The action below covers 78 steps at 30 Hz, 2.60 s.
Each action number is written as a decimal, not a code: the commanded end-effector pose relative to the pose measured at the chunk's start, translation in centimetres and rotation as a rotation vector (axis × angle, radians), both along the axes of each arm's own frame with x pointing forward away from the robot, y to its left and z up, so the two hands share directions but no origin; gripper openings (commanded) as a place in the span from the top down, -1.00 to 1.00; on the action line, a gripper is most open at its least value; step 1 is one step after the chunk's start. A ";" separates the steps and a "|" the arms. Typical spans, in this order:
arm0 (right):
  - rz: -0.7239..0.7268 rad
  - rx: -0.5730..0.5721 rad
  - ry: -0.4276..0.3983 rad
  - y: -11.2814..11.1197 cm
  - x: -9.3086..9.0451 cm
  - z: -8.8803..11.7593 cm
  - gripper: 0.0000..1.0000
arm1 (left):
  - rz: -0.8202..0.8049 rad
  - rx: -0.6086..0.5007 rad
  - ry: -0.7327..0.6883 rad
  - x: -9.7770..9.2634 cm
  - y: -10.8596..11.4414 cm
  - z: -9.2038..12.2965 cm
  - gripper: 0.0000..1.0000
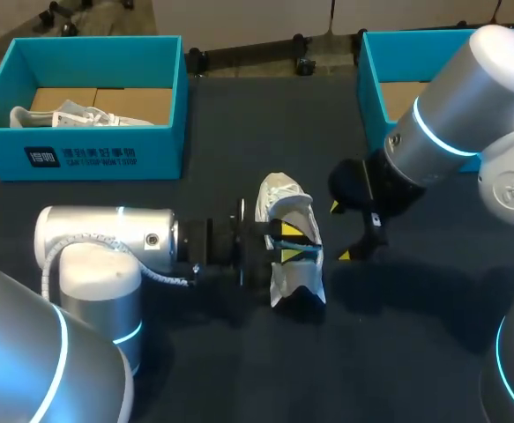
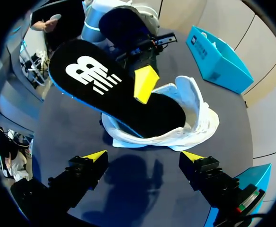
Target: Take the shoe out of the shoebox, open the shoe tongue, remove and reinsert the insole, then place the shoe into the shoebox
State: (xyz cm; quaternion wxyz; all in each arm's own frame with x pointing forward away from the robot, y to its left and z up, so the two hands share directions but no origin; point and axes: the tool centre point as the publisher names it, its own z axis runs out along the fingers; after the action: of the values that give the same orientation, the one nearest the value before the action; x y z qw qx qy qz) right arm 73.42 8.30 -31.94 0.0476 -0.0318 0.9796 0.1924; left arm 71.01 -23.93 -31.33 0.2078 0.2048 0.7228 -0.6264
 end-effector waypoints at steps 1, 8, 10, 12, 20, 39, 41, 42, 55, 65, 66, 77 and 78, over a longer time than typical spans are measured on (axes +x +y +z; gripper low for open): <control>0.001 0.000 -0.001 0.0 0.0 -0.1 -1.00 | -0.005 0.058 0.018 -0.6 0.6 0.3 0.46; 0.001 0.000 -0.001 0.0 0.0 -0.1 -1.00 | 0.016 0.131 0.080 -0.2 0.9 -0.7 1.00; 0.001 0.000 -0.001 0.0 0.0 -0.1 -1.00 | 0.010 0.151 0.080 -0.1 0.9 -0.9 1.00; 0.001 0.000 -0.001 0.0 0.0 -0.1 -1.00 | 0.000 0.178 0.077 0.0 0.8 -1.1 1.00; 0.001 0.000 -0.001 0.0 0.0 -0.1 -1.00 | 0.014 0.219 0.093 0.3 1.1 -2.3 1.00; 0.001 0.000 -0.001 0.0 0.0 -0.1 -1.00 | 0.061 0.173 -0.027 2.5 0.7 -4.0 1.00; 0.001 0.000 -0.001 0.0 0.0 -0.1 -1.00 | 0.071 0.174 -0.020 2.7 0.8 -4.2 1.00; 0.001 0.000 -0.001 0.0 0.0 -0.1 -1.00 | 0.077 0.172 -0.014 2.8 0.8 -4.3 1.00; 0.001 0.000 -0.001 0.0 0.0 -0.1 -1.00 | 0.082 0.165 -0.002 2.3 1.2 -2.6 -0.01; 0.001 0.000 -0.001 0.0 0.0 -0.1 -1.00 | 0.054 0.164 0.015 1.1 1.0 -1.6 0.47; 0.001 0.000 -0.001 0.0 0.0 -0.1 -1.00 | 0.047 0.172 0.017 1.0 0.9 -1.8 0.73; 0.001 0.000 -0.001 0.0 0.0 -0.1 -1.00 | 0.033 0.197 -0.055 2.2 0.4 -3.8 1.00; 0.001 0.000 -0.001 0.0 0.0 -0.1 -1.00 | 0.039 0.192 -0.064 2.4 0.4 -3.9 1.00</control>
State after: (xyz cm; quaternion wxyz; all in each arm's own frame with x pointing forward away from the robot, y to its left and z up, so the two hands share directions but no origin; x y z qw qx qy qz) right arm 73.43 8.31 -31.97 0.0476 -0.0318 0.9796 0.1926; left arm 72.88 -22.79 -34.63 0.2179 0.2297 0.7794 -0.5406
